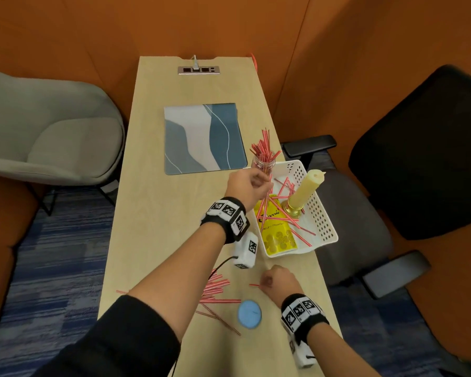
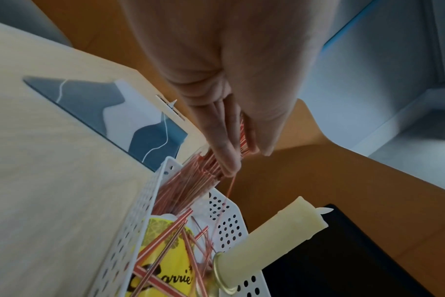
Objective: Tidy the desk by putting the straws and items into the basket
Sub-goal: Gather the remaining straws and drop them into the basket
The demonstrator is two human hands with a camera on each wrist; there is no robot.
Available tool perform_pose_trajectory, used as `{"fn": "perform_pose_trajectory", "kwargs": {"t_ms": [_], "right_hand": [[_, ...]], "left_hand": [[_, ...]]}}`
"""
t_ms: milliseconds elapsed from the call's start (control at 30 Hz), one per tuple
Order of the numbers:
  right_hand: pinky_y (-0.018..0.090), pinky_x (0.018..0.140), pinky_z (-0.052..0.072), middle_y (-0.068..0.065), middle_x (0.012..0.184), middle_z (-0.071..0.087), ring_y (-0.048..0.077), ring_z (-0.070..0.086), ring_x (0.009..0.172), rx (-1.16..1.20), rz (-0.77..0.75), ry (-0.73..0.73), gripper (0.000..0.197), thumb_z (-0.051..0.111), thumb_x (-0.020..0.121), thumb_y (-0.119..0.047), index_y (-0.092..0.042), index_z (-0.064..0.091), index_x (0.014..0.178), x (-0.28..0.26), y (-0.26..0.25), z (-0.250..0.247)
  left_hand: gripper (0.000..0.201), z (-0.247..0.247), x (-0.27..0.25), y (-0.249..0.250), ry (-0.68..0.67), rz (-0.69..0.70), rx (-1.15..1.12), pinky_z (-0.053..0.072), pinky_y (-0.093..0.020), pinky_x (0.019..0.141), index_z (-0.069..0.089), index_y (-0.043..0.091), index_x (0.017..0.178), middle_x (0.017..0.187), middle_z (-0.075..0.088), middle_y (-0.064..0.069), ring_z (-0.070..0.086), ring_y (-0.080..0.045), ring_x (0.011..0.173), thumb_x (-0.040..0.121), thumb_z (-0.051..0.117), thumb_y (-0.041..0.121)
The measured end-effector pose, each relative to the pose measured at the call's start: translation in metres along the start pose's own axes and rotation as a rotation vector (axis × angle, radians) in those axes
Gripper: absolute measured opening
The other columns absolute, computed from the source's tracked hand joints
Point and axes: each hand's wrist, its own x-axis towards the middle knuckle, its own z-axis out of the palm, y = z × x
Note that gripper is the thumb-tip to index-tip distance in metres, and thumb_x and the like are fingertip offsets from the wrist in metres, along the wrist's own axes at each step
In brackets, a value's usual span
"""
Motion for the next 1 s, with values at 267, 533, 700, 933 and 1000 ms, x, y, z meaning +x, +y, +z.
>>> {"fn": "perform_pose_trajectory", "kwargs": {"t_ms": [267, 533, 700, 933, 1000], "right_hand": [[0.034, 0.081, 0.051, 0.007, 0.106, 0.064, 0.027, 0.063, 0.094, -0.148, -0.139, -0.08, 0.023, 0.048, 0.095, -0.024, -0.013, 0.067, 0.101, 0.002, 0.0, -0.003], [0.016, 0.06, 0.039, -0.011, 0.075, 0.066, -0.001, 0.057, 0.065, 0.329, -0.166, 0.103, 0.012, 0.066, 0.089, -0.026, -0.027, 0.067, 0.077, 0.004, -0.032, -0.126], [0.025, 0.068, 0.048, -0.009, 0.073, 0.063, 0.004, 0.057, 0.067, 0.378, -0.054, 0.417, 0.006, 0.068, 0.087, -0.021, -0.018, 0.068, 0.082, 0.031, -0.034, -0.167], [0.028, 0.069, 0.049, -0.006, 0.082, 0.068, 0.014, 0.062, 0.075, 0.212, -0.094, 0.402, 0.009, 0.061, 0.089, -0.018, -0.024, 0.067, 0.087, 0.036, -0.053, -0.129], [0.031, 0.072, 0.054, -0.006, 0.082, 0.069, 0.014, 0.063, 0.075, 0.159, -0.193, 0.192, 0.014, 0.059, 0.086, -0.016, -0.025, 0.069, 0.084, 0.028, -0.066, -0.092]], "left_hand": [[0.005, -0.029, -0.029, -0.069, -0.005, -0.194, 0.236, 0.06, -0.04, 0.073, 0.075, 0.015, 0.084, 0.079, 0.073, -0.002, 0.068, -0.021, 0.068, 0.085, 0.07, 0.014], [0.006, -0.085, -0.114, -0.133, -0.373, -0.521, 0.66, 0.055, -0.018, 0.07, 0.079, 0.024, 0.074, 0.074, 0.074, 0.009, 0.071, -0.009, 0.073, 0.068, 0.079, 0.023], [0.025, -0.082, -0.134, -0.145, -0.444, -0.513, 0.716, 0.054, -0.02, 0.074, 0.077, 0.023, 0.082, 0.082, 0.074, 0.01, 0.069, -0.008, 0.077, 0.063, 0.088, 0.035], [0.017, -0.077, -0.137, -0.154, -0.423, -0.463, 0.737, 0.055, -0.024, 0.082, 0.079, 0.02, 0.087, 0.089, 0.075, 0.004, 0.07, -0.014, 0.085, 0.073, 0.085, 0.026], [0.011, -0.078, -0.137, -0.155, -0.417, -0.452, 0.734, 0.054, -0.025, 0.083, 0.078, 0.02, 0.088, 0.091, 0.074, 0.003, 0.07, -0.016, 0.088, 0.078, 0.08, 0.025]]}}
